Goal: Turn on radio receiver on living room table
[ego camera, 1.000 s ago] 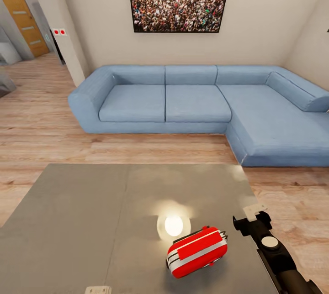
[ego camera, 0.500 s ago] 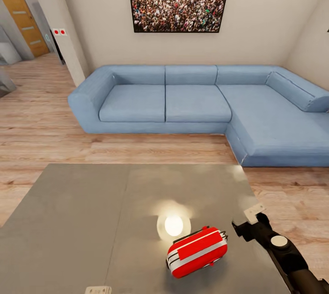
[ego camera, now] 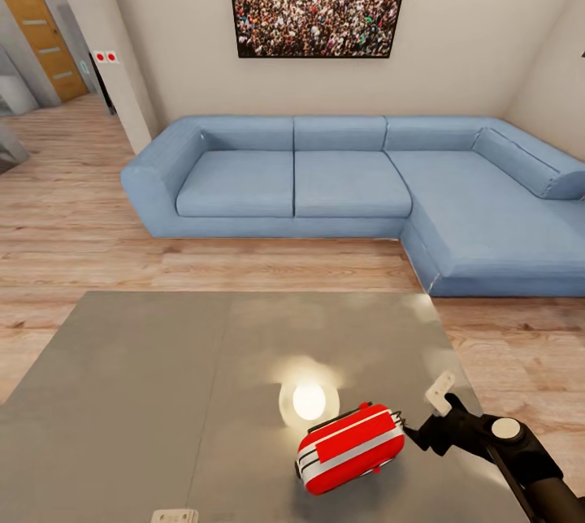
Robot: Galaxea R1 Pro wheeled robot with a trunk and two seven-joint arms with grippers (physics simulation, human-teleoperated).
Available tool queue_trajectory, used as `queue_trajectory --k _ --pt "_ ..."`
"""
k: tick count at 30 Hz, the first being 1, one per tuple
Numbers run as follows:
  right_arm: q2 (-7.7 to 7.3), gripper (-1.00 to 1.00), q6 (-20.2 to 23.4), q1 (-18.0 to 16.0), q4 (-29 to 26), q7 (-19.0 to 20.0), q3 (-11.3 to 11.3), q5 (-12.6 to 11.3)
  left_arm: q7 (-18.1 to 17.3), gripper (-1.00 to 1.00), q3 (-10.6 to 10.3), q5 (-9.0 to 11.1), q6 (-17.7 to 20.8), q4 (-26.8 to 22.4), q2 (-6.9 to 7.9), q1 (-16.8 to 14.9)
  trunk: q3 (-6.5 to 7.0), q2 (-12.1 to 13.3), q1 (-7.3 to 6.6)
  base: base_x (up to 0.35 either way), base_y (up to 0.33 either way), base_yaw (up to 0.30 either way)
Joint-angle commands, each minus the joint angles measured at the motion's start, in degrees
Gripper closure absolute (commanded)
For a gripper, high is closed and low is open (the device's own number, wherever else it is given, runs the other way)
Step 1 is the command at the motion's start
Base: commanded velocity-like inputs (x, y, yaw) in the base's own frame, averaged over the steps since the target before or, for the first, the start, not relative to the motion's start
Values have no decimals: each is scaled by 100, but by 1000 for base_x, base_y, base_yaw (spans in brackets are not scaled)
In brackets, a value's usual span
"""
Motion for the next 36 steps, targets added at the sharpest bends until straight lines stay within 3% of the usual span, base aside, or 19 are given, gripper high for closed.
queue_trajectory --k 1,22,36 --pt "-1 -100 -10 0 -10 59 -1 27 0 -100 0 0 0 0 0 0 0 0 0 0 0 0" --pt "76 -100 -34 0 -142 182 28 72 0 -100 -4 -2 0 0 2 0 0 0 0 0 0 0" --pt "6 -100 -66 0 -176 205 65 91 7 -100 0 6 0 0 0 0 0 0 0 0 0 0"
